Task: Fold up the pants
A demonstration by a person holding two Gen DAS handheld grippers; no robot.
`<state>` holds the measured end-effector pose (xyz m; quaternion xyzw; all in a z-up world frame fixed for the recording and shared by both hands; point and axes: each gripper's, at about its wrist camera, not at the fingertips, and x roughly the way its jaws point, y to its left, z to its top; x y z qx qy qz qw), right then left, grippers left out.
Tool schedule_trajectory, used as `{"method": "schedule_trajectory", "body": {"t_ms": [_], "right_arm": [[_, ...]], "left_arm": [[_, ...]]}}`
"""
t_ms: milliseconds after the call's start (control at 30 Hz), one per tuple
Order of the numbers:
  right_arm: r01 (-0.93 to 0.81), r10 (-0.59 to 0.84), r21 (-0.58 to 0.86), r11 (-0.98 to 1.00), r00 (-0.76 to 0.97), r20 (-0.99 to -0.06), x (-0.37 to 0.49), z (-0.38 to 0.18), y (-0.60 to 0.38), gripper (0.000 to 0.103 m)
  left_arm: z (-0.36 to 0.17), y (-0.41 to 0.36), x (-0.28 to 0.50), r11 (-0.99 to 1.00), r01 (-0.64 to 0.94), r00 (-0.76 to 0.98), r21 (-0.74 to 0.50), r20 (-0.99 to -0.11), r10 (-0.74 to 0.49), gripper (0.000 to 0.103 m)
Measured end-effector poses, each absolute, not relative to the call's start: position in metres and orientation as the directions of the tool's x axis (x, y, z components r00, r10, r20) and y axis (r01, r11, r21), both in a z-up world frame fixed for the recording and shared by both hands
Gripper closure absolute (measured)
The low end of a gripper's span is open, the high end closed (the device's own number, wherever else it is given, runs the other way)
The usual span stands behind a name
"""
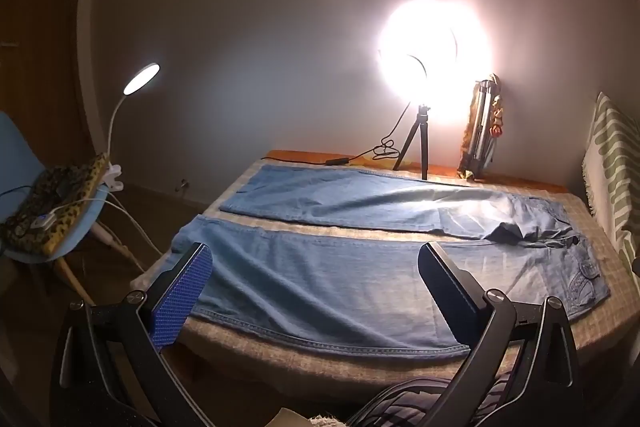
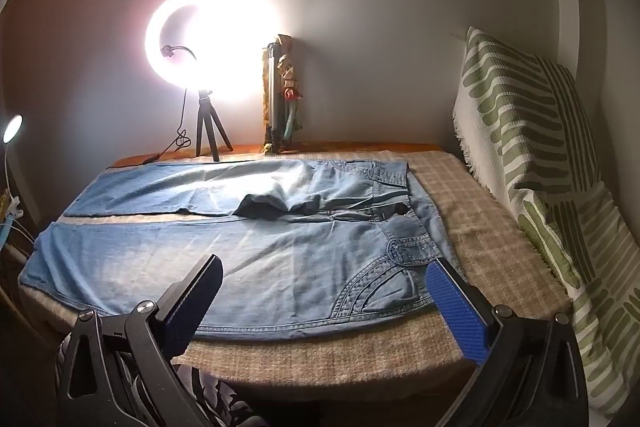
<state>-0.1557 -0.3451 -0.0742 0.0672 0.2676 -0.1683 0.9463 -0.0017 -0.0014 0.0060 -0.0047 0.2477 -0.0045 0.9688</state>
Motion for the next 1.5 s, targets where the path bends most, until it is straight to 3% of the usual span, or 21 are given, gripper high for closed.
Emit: {"method": "schedule_trajectory", "body": {"t_ms": [1500], "right_arm": [[0.345, -0.27, 0.041, 0.938, 0.797, -0.54, -0.1548, -0.0817, -0.3426, 0.0]], "left_arm": [[0.0007, -0.0014, -0.0023, 1.0, 0.006, 0.871, -0.024, -0.492, -0.017, 0.001]]}}
